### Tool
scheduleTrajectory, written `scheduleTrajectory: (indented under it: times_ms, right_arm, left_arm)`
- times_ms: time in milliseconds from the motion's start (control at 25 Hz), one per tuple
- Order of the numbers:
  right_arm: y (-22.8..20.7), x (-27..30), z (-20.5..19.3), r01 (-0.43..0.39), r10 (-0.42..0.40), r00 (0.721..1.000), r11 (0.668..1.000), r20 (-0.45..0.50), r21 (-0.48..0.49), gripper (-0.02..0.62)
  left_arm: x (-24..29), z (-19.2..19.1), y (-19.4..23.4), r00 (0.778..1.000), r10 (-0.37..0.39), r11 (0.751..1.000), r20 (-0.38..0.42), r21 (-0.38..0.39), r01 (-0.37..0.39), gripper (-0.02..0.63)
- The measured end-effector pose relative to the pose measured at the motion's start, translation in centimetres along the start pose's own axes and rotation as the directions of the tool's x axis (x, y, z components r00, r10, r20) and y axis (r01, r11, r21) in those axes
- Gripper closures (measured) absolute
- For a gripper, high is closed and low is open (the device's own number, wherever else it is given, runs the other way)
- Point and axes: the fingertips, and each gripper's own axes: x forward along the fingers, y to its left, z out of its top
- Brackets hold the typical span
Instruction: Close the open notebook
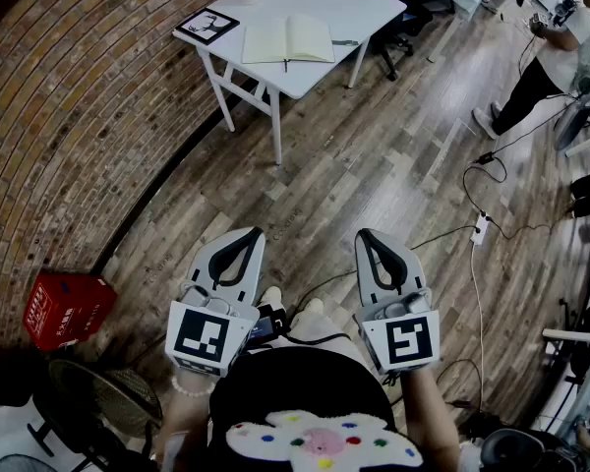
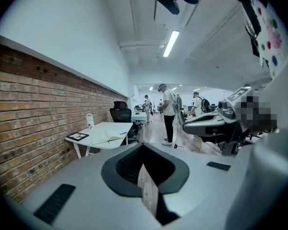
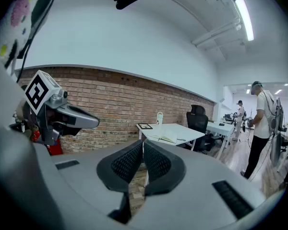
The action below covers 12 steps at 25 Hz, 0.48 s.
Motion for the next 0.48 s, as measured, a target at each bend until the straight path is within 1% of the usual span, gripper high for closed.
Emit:
scheduleTrajectory:
  times_ms: [120,240,360,480]
  right_arm:
    - [-0.07,0.12,-0.22,-0.002,0.002,1.000,1.000,0.001,0.000,0.560]
    - [-0.37,0.19,-0.28,-0.002,0.002,1.000,1.000,0.003,0.002,0.560]
    - [-0.57,0.17,-0.33,-0.005,0.005,1.000,1.000,0.004,0.002,0.560]
    - [-0.71,0.25,-0.30,-0.012,0.013,1.000,1.000,0.008,-0.007,0.560]
  left_arm:
    - [0.09,-0.04,0.04,1.000,0.012,0.999,0.009,-0.036,-0.012,0.591]
    - [0.27,-0.09,-0.05,1.000,0.015,1.000,0.006,-0.024,-0.014,0.591]
    - [0.39,-0.03,-0.21,1.000,0.021,0.999,0.007,-0.036,-0.020,0.591]
    - [0.53,-0.03,-0.20,1.000,0.022,1.000,0.005,-0.011,-0.022,0.591]
